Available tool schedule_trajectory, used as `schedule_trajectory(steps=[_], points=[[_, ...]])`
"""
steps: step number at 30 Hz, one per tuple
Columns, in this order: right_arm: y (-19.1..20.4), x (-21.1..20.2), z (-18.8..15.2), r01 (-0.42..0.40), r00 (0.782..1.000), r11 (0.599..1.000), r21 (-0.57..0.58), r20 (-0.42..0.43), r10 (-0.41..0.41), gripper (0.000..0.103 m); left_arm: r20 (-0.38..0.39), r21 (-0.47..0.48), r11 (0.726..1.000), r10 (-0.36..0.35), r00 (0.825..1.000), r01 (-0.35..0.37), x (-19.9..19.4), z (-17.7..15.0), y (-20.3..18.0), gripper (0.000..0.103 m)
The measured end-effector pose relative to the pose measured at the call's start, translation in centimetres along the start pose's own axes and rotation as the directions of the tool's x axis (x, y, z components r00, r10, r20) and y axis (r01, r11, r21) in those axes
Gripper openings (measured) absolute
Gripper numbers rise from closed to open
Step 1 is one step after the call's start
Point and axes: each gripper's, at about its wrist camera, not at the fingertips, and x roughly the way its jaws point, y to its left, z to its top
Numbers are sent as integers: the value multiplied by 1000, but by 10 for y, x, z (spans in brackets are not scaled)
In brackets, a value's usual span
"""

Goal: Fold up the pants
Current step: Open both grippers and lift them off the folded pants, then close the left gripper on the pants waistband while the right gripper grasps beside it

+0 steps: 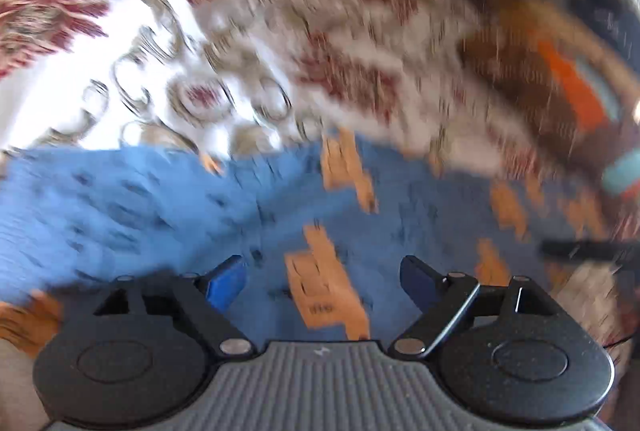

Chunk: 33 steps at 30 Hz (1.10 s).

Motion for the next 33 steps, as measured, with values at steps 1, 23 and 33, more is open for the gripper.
schedule_trajectory(steps=[1, 23, 33], points=[[-14, -11, -5, 20, 999, 999, 43, 30, -21, 74, -46, 35, 998, 47, 998, -46, 11, -5, -7, 88], [-151, -104, -26, -123, 951, 907, 404, 310, -9, 89, -156, 168, 898, -384, 910, 407, 119, 104, -279, 103], [-154, -81, -12, -48, 956, 918, 394, 285, -72, 61, -302, 156, 868, -412, 859, 471, 178, 113, -312, 98]])
